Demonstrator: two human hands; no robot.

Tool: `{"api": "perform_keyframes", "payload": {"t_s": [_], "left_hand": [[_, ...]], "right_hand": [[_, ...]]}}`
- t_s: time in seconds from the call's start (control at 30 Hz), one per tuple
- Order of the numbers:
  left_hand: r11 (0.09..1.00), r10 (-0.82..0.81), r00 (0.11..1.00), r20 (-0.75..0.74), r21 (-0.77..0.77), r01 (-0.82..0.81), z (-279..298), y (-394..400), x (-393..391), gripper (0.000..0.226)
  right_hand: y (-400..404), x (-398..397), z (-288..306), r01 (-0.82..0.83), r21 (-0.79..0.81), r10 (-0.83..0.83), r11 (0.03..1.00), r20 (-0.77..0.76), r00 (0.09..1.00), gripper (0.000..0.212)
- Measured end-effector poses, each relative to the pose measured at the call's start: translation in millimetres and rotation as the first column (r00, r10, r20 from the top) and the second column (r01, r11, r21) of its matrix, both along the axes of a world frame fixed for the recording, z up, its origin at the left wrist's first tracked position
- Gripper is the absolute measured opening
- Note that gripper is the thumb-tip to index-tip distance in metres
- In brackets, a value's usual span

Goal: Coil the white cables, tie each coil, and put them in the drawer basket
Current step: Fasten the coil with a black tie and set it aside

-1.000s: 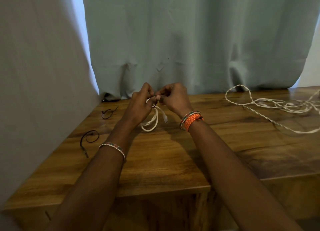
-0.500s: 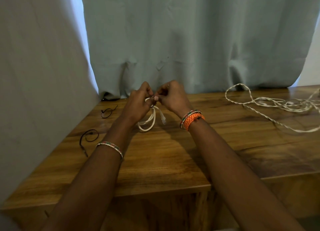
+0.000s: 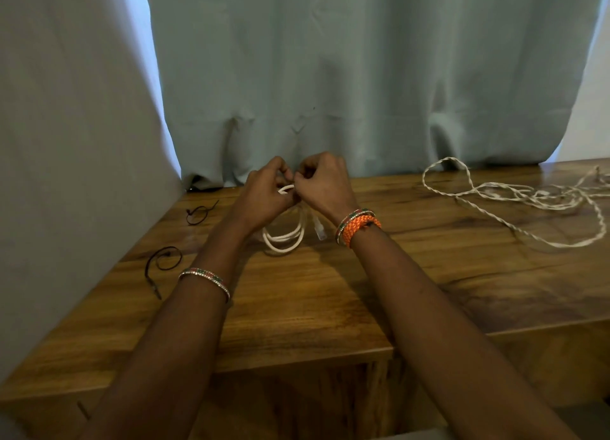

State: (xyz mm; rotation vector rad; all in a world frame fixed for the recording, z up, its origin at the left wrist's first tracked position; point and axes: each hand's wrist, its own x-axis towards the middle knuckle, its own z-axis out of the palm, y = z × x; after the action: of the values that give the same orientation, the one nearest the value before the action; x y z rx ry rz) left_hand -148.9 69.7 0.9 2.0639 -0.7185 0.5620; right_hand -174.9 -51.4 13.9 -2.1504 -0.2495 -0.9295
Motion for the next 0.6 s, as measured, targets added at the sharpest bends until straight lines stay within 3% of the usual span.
{"api": "perform_keyframes", "payload": {"t_s": [0.07, 0.2, 0.33, 0.5, 0.6], "left_hand": [[0.991, 0.029, 0.999, -0.022, -0.134, -0.032, 2, -1, -3, 0.004], [0.967, 0.017, 0.998, -0.062, -0.254, -0.032, 2, 2, -1, 0.026], [0.951, -0.083, 0.987, -0.134, -0.308, 0.038, 3, -4, -6, 0.029], [0.990, -0.021, 0.994, 0.107, -0.135, 0.036, 6, -6, -11, 0.019], [0.988, -0.013, 0.986, 0.165, -0.148, 0.037, 6, -9, -10, 0.012]], "right_hand": [[2, 0, 1, 0.010, 0.004, -0.010, 1.000, 0.034, 0.999, 0.015], [3, 0, 4, 0.040, 0.085, -0.050, 0.996, 0.115, 0.992, 0.022], [3, -2, 5, 0.015, 0.247, -0.032, 0.969, 0.067, 0.997, 0.023], [-5, -2, 11, 0.013, 0.402, -0.012, 0.915, -0.006, 1.000, 0.012], [-8, -1, 12, -0.007, 0.452, 0.002, 0.892, 0.012, 1.000, 0.012]]}}
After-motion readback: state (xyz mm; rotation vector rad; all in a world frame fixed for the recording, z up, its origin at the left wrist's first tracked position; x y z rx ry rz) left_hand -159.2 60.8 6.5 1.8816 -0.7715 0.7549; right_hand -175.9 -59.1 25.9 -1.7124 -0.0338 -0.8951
